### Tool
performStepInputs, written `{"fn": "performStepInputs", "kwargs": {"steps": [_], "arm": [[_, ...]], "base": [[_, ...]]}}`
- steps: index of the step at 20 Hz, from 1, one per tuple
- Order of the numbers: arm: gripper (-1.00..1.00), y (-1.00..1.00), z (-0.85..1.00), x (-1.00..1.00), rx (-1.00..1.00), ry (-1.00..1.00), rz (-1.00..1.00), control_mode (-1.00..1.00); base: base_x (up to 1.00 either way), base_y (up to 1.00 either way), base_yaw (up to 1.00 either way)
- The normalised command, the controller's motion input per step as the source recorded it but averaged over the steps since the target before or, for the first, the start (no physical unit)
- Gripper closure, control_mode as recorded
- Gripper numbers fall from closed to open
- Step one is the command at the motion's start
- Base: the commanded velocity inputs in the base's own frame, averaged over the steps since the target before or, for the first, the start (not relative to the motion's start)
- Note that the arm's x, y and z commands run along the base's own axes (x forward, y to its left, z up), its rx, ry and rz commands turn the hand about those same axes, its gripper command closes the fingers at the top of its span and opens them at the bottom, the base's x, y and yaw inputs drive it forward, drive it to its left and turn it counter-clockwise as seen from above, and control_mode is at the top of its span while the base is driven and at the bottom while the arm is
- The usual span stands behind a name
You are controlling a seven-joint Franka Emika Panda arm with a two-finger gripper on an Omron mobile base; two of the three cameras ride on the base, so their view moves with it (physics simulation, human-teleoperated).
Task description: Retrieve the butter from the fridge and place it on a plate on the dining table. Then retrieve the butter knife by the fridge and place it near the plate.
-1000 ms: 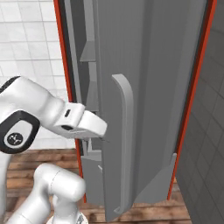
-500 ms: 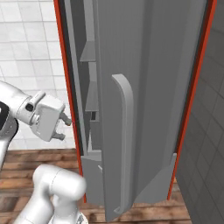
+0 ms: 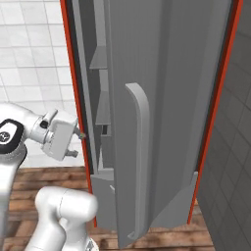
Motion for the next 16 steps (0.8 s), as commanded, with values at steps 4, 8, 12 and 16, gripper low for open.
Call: {"fn": "performStepInputs", "kwargs": {"steps": [4,8,12,16], "arm": [[-1.00,-0.17,-0.28,0.42,0.00,0.00,0.18,-1.00],[-1.00,-0.34,-0.10,0.20,0.05,0.00,0.20,-1.00],[-1.00,-0.46,-0.01,0.00,0.05,0.03,0.09,-1.00],[-1.00,-0.54,0.00,0.00,0.03,0.04,0.04,-1.00]], "base": [[0.00,0.00,0.00],[0.00,0.00,0.00],[0.00,0.00,0.00],[0.00,0.00,0.00]]}}
